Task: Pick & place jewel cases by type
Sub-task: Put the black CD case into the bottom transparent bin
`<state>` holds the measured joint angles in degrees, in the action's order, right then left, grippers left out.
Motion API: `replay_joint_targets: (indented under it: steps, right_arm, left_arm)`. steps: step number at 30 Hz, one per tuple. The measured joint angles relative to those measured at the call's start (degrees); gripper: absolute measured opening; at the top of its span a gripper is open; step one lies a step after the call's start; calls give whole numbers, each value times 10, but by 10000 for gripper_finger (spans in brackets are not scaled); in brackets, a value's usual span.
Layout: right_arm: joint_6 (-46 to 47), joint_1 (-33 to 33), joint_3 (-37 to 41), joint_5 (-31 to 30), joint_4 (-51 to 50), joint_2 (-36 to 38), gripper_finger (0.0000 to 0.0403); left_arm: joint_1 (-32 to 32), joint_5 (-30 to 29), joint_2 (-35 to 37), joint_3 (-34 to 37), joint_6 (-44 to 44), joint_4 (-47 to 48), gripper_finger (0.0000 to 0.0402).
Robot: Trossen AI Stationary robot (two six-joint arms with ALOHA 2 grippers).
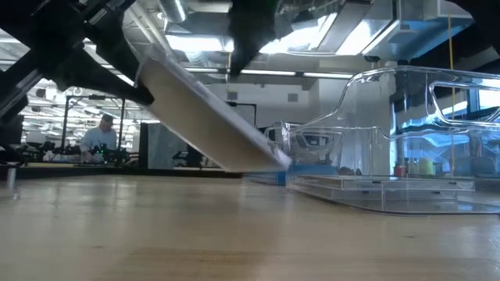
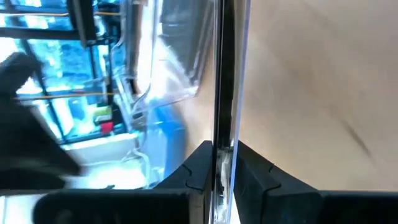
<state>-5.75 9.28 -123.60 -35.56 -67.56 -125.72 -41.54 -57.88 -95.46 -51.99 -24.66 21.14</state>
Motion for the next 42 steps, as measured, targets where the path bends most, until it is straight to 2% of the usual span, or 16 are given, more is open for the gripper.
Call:
replay_joint_targets:
  steps: [2,5,11,14,17,20,22,24,27,31,37,42]
  right_arm:
    - [34,4,-52,-39,-69,11,139]
    - [89,10,-116,-50,-122,40,139]
    - [166,32,-64,-54,-134,163,139]
    - [191,38,-48,-71,-139,203,139]
    - [202,38,-38,-76,-138,228,139]
    - [207,36,-28,-76,-141,236,139]
    - [205,35,-22,-75,-149,237,139]
    - [202,32,-11,-75,-151,237,139]
    - [183,26,11,-75,-151,237,139]
    - [172,17,43,-110,-151,237,139]
    - [158,3,67,-140,-151,237,139]
    - [157,0,67,-141,-150,237,139]
  left_arm:
    - [-1,-20,0,0,-1,1,36]
    - [-8,-56,0,0,-1,5,33]
    - [-12,-139,1,0,-52,-6,39]
    - [12,-143,1,0,-86,-37,35]
    - [40,-137,1,0,-113,-64,33]
    - [58,-205,3,-1,-160,-72,35]
    - [63,-227,15,-1,-195,-80,36]
    - [69,-197,30,-1,-200,-110,36]
    - [83,-114,48,-1,-202,-172,34]
    - [118,-5,50,-1,-260,-278,37]
    - [192,164,18,-2,-316,-401,35]
    - [238,269,-18,-1,-373,-423,41]
